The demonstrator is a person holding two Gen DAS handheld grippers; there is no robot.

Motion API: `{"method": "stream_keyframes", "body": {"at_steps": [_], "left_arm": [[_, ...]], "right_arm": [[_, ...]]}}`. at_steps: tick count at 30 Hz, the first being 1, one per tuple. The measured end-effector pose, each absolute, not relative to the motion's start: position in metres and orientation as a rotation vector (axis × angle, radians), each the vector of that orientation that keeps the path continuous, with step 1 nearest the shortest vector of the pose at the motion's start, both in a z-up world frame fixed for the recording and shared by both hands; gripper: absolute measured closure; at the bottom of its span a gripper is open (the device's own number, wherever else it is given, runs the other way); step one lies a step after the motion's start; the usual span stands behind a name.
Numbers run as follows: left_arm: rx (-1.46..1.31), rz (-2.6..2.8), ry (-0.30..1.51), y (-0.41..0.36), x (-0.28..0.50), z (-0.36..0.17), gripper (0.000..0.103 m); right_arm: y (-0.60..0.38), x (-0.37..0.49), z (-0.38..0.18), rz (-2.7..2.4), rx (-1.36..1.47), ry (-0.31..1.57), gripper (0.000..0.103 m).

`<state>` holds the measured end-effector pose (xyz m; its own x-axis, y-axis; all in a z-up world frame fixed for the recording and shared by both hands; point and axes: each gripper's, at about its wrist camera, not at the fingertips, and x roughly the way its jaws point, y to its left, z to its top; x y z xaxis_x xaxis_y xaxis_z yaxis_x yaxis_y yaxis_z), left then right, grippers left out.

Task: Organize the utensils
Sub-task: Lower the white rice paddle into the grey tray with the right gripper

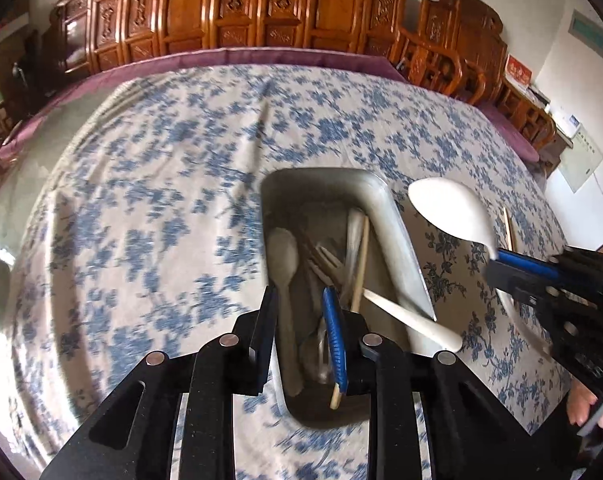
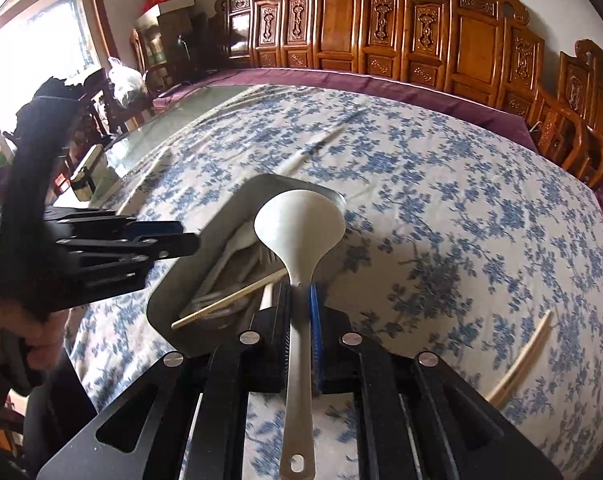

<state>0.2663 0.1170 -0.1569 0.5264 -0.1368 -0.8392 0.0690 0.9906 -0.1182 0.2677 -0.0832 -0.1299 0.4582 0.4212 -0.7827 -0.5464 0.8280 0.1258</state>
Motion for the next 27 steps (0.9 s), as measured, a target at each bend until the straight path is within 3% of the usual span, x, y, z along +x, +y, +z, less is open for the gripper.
{"method": "stream_keyframes", "body": {"at_steps": [5,27], "left_arm": [[-0.094,-0.106,0.982,0.137,0.246,-0.144,0.075],[-0.098,-0.094,0.955,0.158,0.217,-0.129,0.074]], "right_arm": [[-0.064,0.273,-0.135,0.611,-0.156,0.926,0.092],[-0.026,0.299,-0.194,0.590,-0.079,1.094,0.093]]}}
